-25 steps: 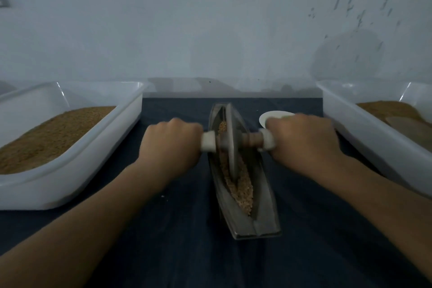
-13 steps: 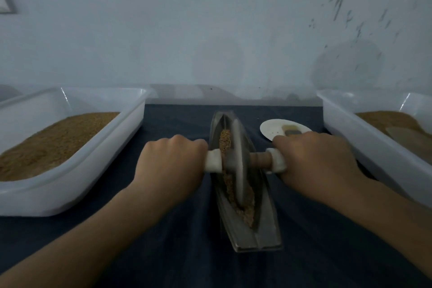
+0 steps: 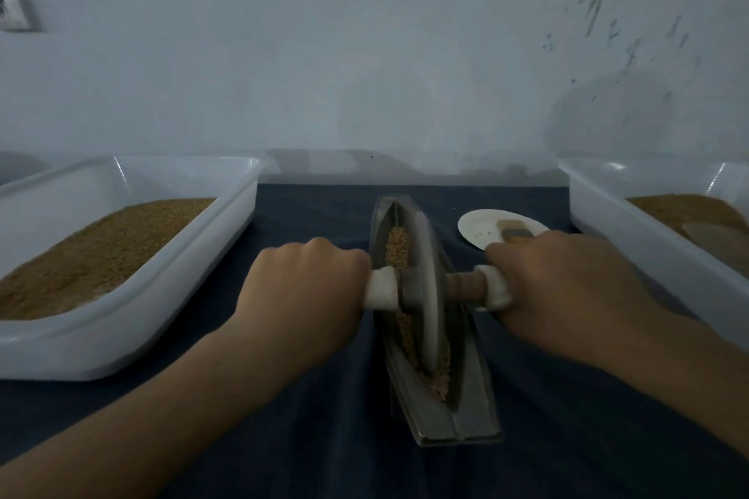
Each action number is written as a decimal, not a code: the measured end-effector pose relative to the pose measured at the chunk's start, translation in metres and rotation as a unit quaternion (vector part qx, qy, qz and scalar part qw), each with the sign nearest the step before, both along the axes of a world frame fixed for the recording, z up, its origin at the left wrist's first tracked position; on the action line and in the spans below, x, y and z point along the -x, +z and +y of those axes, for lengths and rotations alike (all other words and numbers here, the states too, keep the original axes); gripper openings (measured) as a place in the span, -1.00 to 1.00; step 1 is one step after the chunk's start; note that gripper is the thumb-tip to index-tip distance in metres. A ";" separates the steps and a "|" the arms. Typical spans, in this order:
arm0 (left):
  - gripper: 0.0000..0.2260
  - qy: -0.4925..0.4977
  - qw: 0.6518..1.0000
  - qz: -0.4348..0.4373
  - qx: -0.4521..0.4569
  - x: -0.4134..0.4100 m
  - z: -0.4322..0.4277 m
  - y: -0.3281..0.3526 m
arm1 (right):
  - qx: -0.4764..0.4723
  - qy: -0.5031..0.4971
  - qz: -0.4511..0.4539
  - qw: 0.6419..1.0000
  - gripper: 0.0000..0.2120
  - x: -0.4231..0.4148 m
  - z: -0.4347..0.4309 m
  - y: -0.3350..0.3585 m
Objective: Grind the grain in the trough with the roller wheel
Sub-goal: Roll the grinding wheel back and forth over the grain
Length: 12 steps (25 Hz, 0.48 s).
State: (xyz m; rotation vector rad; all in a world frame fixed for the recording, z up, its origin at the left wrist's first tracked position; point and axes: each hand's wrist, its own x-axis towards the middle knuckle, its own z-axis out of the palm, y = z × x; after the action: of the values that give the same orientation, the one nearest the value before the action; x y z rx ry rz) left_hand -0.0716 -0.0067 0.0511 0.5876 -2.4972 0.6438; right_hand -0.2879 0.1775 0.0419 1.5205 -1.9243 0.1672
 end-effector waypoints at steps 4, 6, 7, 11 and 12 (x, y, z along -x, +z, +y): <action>-0.88 0.077 0.996 -0.027 -0.041 0.044 -0.027 0.006 | -0.024 -0.115 -0.064 0.991 -0.83 0.010 -0.054 0.010; -0.94 0.091 0.994 -0.046 -0.048 0.066 -0.038 0.025 | -0.058 -0.136 -0.151 0.977 -0.81 0.019 -0.077 0.017; -0.93 0.088 0.993 -0.060 -0.041 0.071 -0.038 0.031 | -0.069 -0.131 -0.183 0.972 -0.81 0.023 -0.080 0.017; -0.83 0.038 0.999 -0.028 -0.017 0.032 -0.019 0.005 | -0.046 -0.074 -0.051 0.995 -0.71 0.013 -0.040 0.002; -0.70 0.015 1.000 -0.021 -0.009 0.016 -0.011 -0.004 | -0.016 -0.051 0.010 0.999 -0.69 0.005 -0.025 0.002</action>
State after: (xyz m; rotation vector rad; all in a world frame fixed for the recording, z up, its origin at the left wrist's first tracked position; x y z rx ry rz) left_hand -0.0876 -0.0175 0.0476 0.6264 -2.5406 0.6512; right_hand -0.2930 0.1520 0.0442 1.4355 -1.9924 0.0758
